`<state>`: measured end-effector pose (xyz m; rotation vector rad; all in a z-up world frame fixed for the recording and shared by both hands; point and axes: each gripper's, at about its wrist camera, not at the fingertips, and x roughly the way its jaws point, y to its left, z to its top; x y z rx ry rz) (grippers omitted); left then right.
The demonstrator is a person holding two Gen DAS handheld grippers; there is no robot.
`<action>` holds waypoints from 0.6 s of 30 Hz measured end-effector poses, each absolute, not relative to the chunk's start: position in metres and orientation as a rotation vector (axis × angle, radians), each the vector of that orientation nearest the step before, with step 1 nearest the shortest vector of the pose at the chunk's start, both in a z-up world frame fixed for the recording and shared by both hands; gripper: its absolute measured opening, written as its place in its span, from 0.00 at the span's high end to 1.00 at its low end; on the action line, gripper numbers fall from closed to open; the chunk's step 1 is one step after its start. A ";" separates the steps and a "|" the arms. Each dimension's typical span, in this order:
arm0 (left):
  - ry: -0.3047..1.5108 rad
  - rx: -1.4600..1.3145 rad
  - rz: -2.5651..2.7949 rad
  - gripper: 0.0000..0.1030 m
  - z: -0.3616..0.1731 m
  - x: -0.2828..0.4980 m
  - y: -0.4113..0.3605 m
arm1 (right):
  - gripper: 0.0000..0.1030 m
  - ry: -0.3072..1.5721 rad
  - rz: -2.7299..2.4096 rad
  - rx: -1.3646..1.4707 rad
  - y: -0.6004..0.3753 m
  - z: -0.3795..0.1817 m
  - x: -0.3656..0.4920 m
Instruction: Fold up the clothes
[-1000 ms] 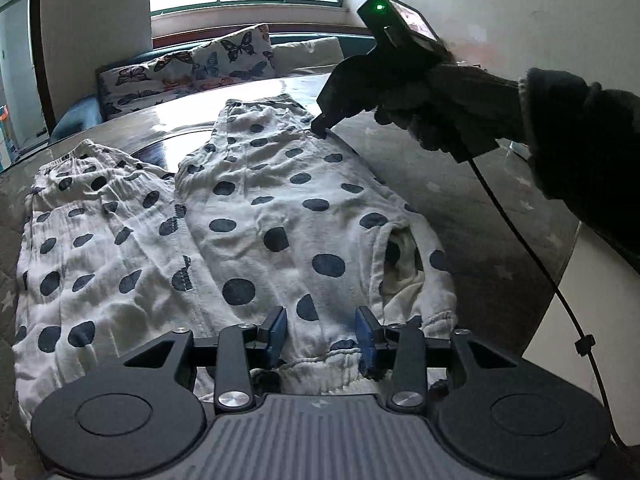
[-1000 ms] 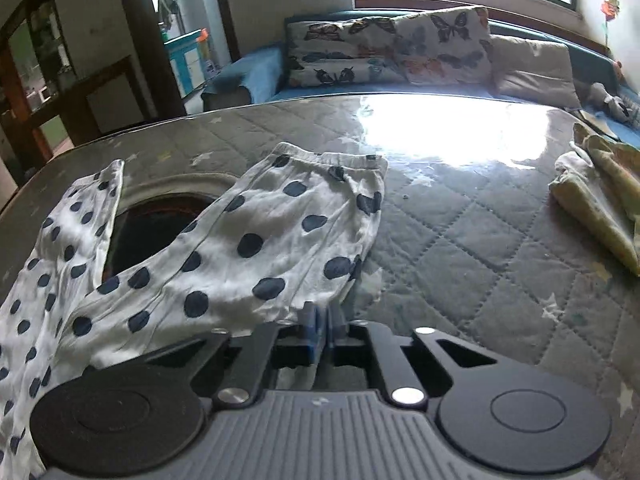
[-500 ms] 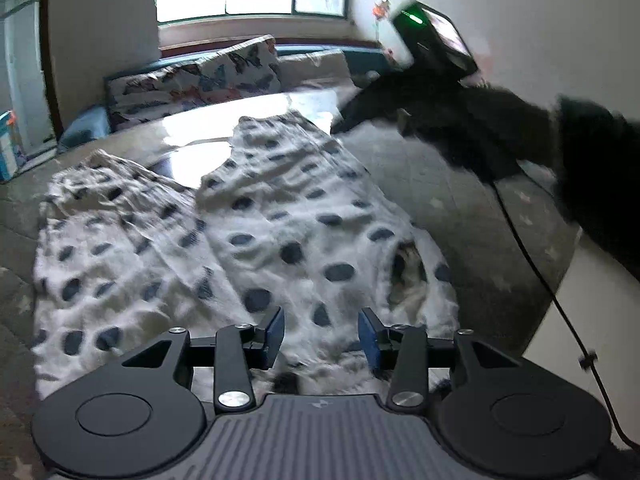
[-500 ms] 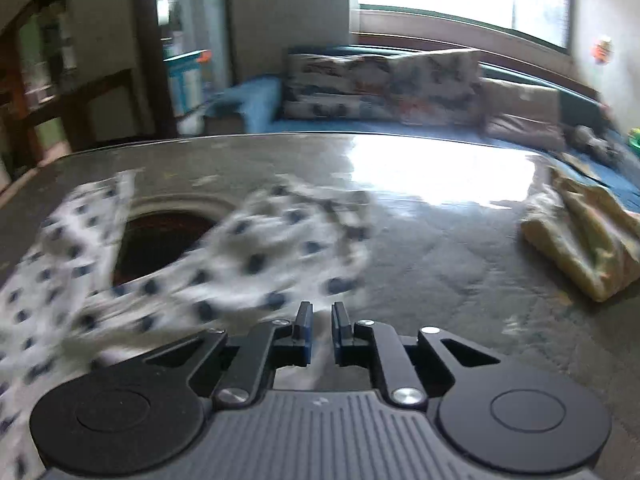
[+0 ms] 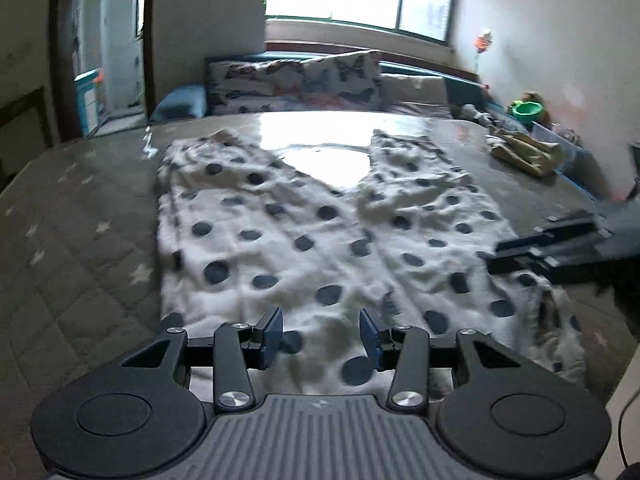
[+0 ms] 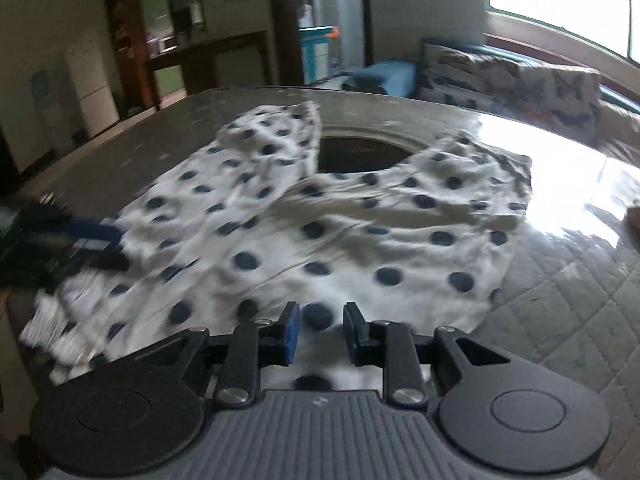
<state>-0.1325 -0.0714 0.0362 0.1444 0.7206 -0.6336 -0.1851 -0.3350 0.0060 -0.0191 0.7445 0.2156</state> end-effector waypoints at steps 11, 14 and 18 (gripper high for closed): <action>0.726 0.137 -0.599 0.54 0.032 -0.135 -0.046 | 0.66 0.746 0.223 -0.073 -0.334 0.004 -0.223; 0.698 0.121 -0.574 0.51 0.039 -0.134 -0.041 | 0.65 0.707 0.194 -0.032 -0.343 0.011 -0.223; 0.685 0.097 -0.495 0.51 0.043 -0.124 -0.031 | 0.63 0.654 0.103 0.008 -0.359 0.016 -0.220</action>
